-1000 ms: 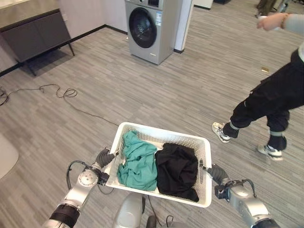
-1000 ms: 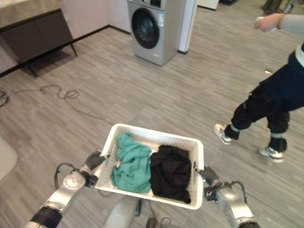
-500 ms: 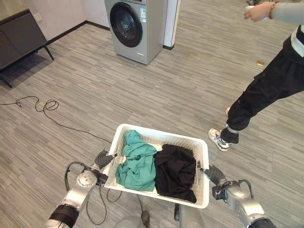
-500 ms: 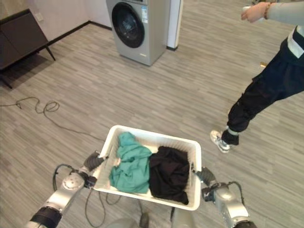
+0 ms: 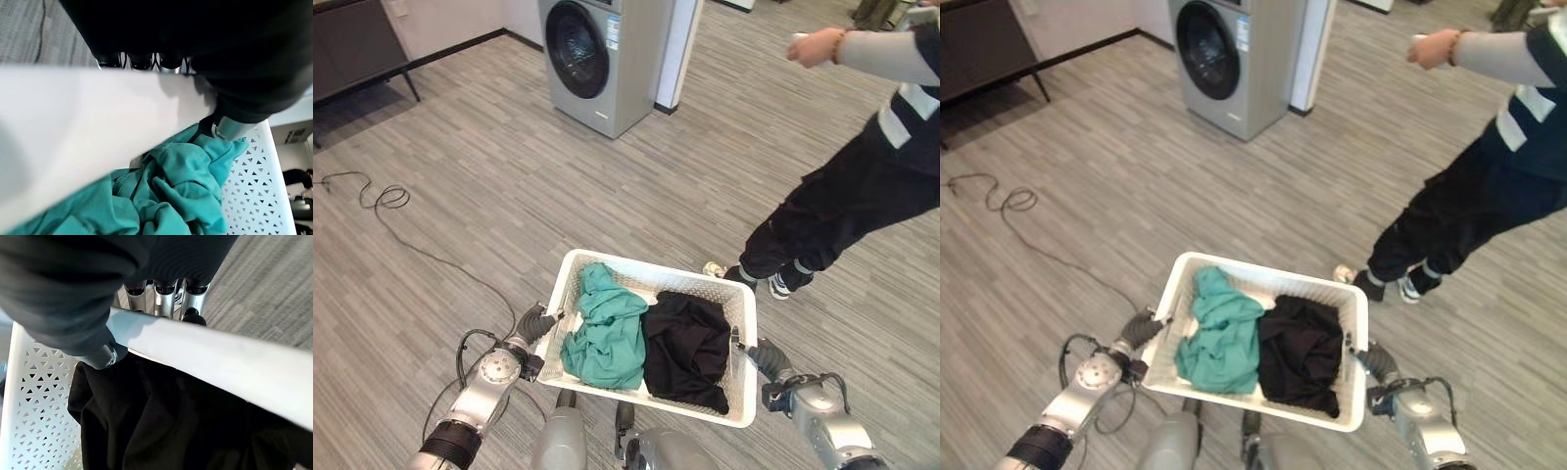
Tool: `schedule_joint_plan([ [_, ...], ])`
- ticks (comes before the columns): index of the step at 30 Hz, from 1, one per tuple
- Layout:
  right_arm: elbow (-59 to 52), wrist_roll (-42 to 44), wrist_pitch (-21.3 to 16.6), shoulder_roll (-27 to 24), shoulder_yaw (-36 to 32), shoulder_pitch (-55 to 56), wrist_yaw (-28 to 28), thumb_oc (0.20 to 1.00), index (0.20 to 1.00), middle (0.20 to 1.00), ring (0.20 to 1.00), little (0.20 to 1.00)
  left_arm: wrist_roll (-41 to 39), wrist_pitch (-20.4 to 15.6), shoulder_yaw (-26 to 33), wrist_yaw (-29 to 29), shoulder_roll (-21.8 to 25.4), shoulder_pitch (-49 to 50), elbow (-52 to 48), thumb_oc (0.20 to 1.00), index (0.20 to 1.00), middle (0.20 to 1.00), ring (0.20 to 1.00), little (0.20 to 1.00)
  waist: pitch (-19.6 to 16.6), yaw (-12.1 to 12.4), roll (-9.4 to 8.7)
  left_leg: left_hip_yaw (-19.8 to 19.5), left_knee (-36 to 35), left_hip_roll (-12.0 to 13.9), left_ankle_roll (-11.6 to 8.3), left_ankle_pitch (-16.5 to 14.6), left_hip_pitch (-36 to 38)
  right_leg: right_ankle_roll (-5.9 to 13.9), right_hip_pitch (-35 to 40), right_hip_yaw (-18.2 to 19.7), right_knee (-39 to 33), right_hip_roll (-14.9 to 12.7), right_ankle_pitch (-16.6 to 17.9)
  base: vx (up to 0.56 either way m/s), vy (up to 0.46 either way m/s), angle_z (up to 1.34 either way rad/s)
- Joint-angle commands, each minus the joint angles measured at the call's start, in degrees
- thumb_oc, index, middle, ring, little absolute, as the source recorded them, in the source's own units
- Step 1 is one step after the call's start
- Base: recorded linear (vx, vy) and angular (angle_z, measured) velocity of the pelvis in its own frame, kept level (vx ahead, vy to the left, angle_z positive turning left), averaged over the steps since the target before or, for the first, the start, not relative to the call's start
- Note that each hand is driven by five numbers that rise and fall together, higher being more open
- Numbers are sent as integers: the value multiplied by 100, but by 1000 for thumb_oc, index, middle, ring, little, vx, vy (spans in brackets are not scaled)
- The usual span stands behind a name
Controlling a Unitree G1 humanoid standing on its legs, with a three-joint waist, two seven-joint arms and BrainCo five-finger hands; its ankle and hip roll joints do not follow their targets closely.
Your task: Grab the laundry basket,head to the washer,open it,put in the laundry and shut it.
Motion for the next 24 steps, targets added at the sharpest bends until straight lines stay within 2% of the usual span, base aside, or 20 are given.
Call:
schedule_joint_plan([
  [1,-352,236,-776,-427,-535,243,69,200,200,200,200,200,-9,-161,637,402,274,-282,336,200,200,200,200,200,-448,9,153,98,-522,136,40,650,390,1048,78,88,442,-646,-406,106,116,-12],
  [9,-168,-8,-843,-316,-484,51,-2,200,200,200,200,200,-72,-194,647,398,212,-170,376,200,200,200,200,200,-583,20,231,266,-886,11,160,532,703,1183,129,219,211,-895,-318,78,89,-11],
  [17,18,-209,-842,-398,-505,-56,-19,200,200,200,200,200,-97,-205,662,367,219,-94,398,200,200,200,200,200,-558,10,236,288,-875,-51,228,411,725,1242,103,230,209,-985,-329,45,42,-2],
  [24,91,-353,-926,-445,-695,-118,-168,200,200,200,200,200,-96,-233,666,375,199,-31,399,200,200,200,200,200,-575,-63,338,349,-862,-116,283,285,770,1305,47,267,242,-1067,-315,29,33,-1],
])
